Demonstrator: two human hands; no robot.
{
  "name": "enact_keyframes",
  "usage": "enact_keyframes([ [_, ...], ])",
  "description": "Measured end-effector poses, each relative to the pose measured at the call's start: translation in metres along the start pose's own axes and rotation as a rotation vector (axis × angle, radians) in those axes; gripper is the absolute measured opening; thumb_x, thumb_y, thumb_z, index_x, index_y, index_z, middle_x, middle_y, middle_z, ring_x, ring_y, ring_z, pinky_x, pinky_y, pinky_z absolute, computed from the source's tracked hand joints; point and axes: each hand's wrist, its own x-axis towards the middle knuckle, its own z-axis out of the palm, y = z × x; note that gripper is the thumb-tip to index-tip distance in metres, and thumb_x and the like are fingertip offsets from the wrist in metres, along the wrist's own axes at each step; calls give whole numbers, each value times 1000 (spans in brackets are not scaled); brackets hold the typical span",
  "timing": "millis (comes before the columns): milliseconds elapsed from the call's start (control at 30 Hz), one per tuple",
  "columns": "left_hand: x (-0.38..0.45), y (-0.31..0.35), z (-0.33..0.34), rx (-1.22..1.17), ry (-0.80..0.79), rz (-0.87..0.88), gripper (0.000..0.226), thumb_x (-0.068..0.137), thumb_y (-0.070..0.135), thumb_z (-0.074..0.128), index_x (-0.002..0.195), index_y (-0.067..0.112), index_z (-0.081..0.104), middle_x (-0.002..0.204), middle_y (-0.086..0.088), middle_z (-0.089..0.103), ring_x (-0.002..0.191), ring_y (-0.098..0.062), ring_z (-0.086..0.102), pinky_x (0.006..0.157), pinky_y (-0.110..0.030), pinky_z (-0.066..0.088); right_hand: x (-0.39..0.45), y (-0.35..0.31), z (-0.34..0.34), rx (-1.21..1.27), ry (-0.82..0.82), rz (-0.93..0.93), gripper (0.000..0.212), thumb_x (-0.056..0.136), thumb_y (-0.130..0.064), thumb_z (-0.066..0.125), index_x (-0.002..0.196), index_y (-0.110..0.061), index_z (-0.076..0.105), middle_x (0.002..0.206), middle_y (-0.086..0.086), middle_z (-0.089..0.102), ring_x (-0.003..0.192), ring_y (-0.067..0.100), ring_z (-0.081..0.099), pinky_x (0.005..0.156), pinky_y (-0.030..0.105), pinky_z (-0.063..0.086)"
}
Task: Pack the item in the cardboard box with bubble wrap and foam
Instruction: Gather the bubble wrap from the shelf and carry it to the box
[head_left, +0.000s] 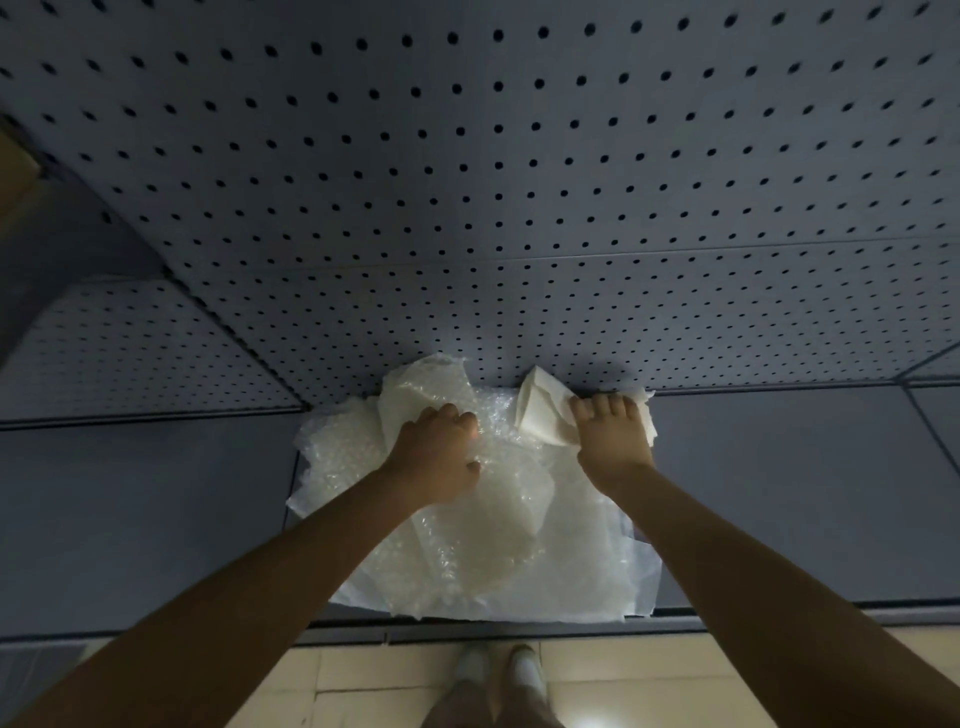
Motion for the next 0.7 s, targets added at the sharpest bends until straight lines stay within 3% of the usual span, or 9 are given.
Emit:
enact_keyframes([
  [133,0,-1,-2,-13,-10,-6,43,88,35,58,127,17,50,128,-6,49,117,-27,47,93,-38,44,-15,3,-20,118,62,6,49,91,-29,46,138,-19,38,128,12,54,119,33,48,107,41,34],
  [267,-3,0,-6,-33,-21,-15,44,87,34,60,127,18,51,129,-6,49,119,-28,47,95,-38,45,-38,0,-56,418,109,109,33,97,-28,34,125,-17,47,106,11,63,90,31,59,75,34,44],
  [400,-5,2,-8,-41,-19,-7,44,88,33,60,128,17,51,130,-7,49,119,-28,47,97,-40,45,-44,-7,-70,1127,-76,336,21,100,-18,34,112,-16,52,92,5,56,73,21,52,64,26,40],
  [500,-7,1,-7,-31,-3,7,44,89,32,59,129,16,51,131,-7,49,119,-28,48,97,-40,46,-50,-9,-60,1280,-284,461,13,98,-12,39,92,-16,50,73,1,50,59,13,44,50,24,33],
  [633,-6,-2,1,-50,17,14,44,91,31,57,131,14,50,131,-8,48,120,-27,46,97,-39,47,-53,-20,-14,1197,-356,528,13,97,-20,43,97,-11,53,82,5,55,68,19,48,60,24,37],
  [700,-4,-2,6,-41,21,16,42,92,29,55,130,13,50,131,-9,47,120,-27,46,97,-39,47,-50,-29,3,1082,-327,589,27,96,-21,44,109,-1,57,105,17,63,94,31,60,75,31,45],
])
